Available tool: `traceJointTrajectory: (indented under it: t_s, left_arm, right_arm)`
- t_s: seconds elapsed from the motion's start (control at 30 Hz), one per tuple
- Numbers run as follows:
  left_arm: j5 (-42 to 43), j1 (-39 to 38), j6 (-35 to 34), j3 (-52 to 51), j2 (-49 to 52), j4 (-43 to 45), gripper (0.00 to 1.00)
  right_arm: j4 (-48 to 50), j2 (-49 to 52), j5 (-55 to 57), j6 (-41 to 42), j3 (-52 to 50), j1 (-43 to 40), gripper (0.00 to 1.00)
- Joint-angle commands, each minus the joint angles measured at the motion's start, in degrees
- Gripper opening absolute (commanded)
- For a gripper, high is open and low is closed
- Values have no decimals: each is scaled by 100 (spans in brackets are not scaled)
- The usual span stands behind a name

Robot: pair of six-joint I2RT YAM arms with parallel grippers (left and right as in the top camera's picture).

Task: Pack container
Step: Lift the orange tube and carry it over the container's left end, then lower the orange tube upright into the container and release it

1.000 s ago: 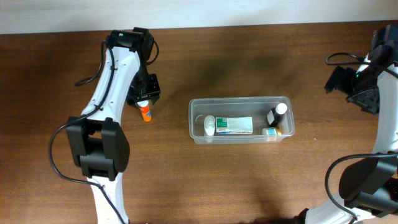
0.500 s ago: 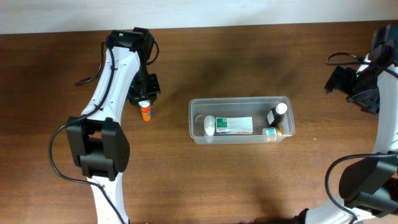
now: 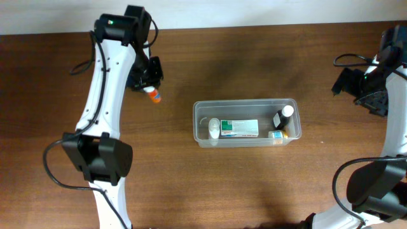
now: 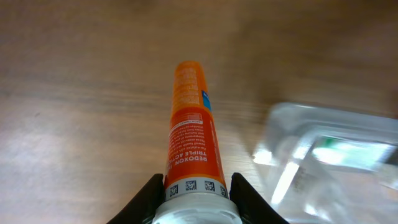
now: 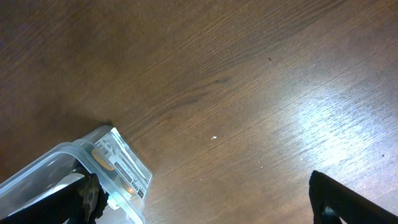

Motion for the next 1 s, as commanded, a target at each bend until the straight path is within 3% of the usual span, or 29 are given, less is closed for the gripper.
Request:
traceJointTrajectory:
  t_s: [0.0, 0.33, 0.43, 0.97]
  left_arm:
    - [634, -240, 221, 374, -560, -20, 21]
    - [704, -1392, 173, 367, -1099, -20, 22]
    - [343, -1631, -28, 271, -1093, -20, 22]
    - [175, -1945, -149, -824, -1010, 514, 22]
  right_arm:
    - [-4, 28, 46, 11, -9, -22, 99]
    - [-4, 28, 46, 13, -9, -22, 98]
    - [-4, 28, 46, 11, -9, -22, 98]
    - [-4, 28, 46, 13, -9, -22, 98]
